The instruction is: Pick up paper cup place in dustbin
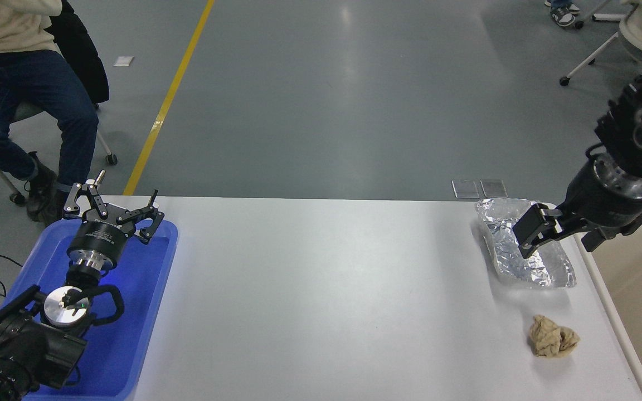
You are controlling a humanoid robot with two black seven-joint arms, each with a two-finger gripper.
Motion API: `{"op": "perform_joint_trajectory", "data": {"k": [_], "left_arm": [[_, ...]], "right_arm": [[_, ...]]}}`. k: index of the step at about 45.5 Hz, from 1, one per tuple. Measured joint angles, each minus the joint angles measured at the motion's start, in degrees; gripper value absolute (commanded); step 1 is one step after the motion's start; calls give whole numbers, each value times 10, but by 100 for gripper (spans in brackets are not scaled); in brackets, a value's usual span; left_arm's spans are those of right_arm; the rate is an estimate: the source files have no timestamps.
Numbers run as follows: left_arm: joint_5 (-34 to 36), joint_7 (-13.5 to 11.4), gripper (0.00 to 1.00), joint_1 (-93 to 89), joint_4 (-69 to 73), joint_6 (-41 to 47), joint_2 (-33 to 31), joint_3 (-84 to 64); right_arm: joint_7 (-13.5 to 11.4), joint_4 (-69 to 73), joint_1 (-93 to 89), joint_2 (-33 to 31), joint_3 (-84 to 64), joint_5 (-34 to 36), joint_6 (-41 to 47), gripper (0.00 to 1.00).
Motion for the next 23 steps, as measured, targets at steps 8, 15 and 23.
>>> {"op": "perform_joint_trajectory", "data": {"k": [8,15,23], "left_arm": [[0,0,100,0,0,0,0,0],[1,0,100,0,0,-1,0,0],[1,0,100,0,0,-1,0,0]], "right_arm": [[0,-1,16,11,-9,7,8,100],[-1,-3,31,12,-18,9,12,100],[-1,-4,58,6,-28,11,14,100]]}}
